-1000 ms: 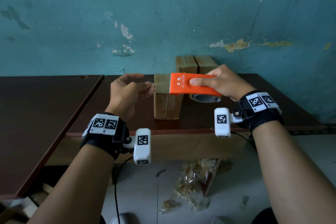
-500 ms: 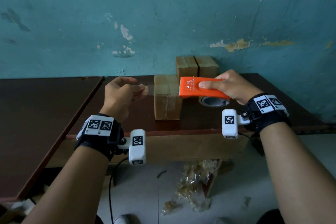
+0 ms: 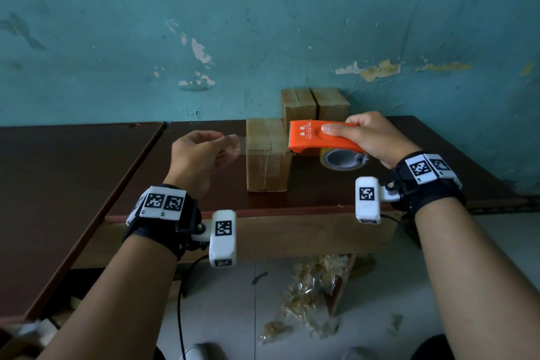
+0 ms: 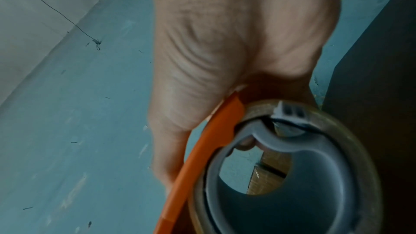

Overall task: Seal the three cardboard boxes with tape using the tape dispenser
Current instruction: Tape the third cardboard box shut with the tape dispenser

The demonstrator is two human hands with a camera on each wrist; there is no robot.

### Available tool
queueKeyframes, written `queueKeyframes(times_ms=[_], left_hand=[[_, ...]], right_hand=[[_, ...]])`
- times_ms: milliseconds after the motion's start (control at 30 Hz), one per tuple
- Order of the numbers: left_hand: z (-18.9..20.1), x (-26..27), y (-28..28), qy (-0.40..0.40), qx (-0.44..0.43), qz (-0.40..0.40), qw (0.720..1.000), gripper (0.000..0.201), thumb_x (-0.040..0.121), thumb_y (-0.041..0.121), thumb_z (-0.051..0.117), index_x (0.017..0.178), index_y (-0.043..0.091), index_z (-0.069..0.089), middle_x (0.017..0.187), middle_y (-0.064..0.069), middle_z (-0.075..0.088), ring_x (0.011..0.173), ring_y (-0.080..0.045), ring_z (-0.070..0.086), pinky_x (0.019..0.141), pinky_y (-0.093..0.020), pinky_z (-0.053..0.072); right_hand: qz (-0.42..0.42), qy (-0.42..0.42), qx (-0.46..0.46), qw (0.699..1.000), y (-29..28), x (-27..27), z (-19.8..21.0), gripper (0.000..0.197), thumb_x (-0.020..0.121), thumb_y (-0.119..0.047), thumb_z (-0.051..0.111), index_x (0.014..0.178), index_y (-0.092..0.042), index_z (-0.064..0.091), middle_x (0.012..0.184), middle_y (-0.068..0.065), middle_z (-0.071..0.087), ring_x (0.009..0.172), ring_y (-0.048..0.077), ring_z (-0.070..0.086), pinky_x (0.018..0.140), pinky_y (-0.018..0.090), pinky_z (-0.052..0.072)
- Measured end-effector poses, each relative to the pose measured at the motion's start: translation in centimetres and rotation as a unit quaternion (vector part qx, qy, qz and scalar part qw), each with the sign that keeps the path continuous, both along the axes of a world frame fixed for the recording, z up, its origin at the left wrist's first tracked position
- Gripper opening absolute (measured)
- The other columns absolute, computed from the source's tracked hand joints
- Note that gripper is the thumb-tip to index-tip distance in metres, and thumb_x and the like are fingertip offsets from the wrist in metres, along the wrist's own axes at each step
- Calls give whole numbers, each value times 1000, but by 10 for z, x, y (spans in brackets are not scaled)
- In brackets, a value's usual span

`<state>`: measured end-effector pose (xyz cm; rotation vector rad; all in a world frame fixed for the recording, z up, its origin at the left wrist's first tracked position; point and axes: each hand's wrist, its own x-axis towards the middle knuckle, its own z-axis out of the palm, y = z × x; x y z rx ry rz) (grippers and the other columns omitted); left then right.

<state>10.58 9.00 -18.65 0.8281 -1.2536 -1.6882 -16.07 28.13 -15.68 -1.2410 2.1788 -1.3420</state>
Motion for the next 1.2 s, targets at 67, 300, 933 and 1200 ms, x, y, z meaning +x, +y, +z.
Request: queueKeyframes(times_ms=[67,300,933,1200], left_hand=[[-1,-3,1,-10,0,5,1000,47,81,5,89,121,-5,67,104,-24,78,90,-29,80,77,-32,65],[-3,-6,-2,-35,-3,18,999,43,79,4,91,115,-1,68,99,-21,79,87,-28,81,72,-29,63],[-7,-7,2,-137,-13,49,989,51,71,18,99,109,5,70,94,-14,81,80,-20,81,81,-35,66],[-6,-13,4,-302,-121,101,940,88,50,80,92,105,13,75,97,1,77,98,-18,72,76,-34,58]], right_hand=[[-16,13,-4,1000,-2,-2,-2,53,80,-59,85,85,-9,68,76,8,72,63,18,70,56,30,53],[-25,2,-14,1000,-6,-6,-9,60,80,-51,87,92,4,66,81,14,69,64,24,68,46,28,51],[17,-80,68,994,-13,-6,-25,109,51,-81,80,112,10,70,100,26,76,87,35,75,99,49,56],[41,-94,69,992,-25,2,-30,100,62,-78,79,114,8,73,105,26,76,87,29,72,91,37,54]])
